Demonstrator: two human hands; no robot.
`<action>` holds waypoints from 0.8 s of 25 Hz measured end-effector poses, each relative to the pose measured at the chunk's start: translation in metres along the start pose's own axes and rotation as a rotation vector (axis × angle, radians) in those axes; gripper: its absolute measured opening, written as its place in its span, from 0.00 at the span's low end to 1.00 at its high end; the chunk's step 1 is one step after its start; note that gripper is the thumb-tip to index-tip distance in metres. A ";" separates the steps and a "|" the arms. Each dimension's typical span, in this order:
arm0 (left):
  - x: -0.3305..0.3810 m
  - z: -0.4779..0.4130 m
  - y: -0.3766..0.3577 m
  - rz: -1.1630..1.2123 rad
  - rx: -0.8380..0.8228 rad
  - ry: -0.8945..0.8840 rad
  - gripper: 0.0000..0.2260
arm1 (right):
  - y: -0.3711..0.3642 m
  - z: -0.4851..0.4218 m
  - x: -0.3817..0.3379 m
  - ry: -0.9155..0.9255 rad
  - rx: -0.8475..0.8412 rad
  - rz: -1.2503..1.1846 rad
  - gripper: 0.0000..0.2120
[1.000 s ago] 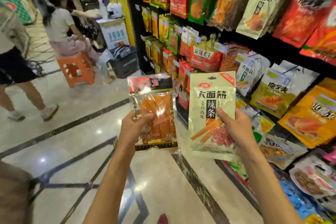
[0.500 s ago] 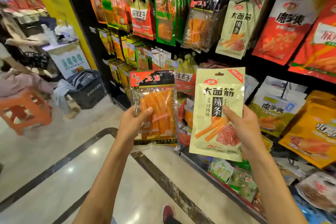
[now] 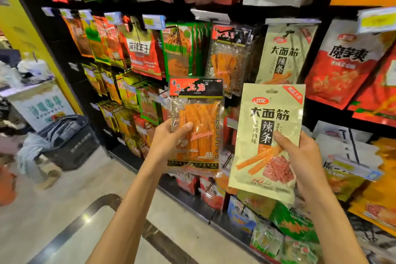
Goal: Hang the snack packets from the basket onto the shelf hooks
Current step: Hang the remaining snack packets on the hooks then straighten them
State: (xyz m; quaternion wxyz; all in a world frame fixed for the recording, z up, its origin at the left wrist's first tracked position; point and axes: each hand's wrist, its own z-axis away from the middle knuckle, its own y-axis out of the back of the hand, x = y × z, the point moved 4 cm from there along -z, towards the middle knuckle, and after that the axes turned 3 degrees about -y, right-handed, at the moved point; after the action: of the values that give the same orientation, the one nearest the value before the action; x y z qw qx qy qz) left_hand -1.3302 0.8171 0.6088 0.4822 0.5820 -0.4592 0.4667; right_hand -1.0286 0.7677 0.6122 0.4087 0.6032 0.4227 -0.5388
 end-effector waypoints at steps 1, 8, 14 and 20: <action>0.001 -0.014 -0.002 0.010 -0.025 -0.015 0.16 | -0.001 -0.006 -0.002 0.015 0.018 0.014 0.12; 0.028 -0.093 -0.019 0.091 -0.155 -0.043 0.11 | -0.007 -0.029 -0.022 0.058 0.150 0.068 0.05; 0.049 -0.154 -0.022 0.123 -0.242 -0.133 0.14 | -0.030 -0.041 -0.043 0.101 0.260 0.056 0.10; 0.056 -0.187 -0.023 0.145 -0.334 -0.121 0.16 | -0.053 -0.045 -0.056 0.128 0.349 -0.003 0.10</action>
State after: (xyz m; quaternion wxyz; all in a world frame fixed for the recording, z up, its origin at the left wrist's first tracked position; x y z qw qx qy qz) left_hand -1.3183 1.0002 0.6792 0.5087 0.4865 -0.5991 0.3816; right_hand -1.0687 0.8226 0.6701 0.2693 0.6975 0.3488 -0.5651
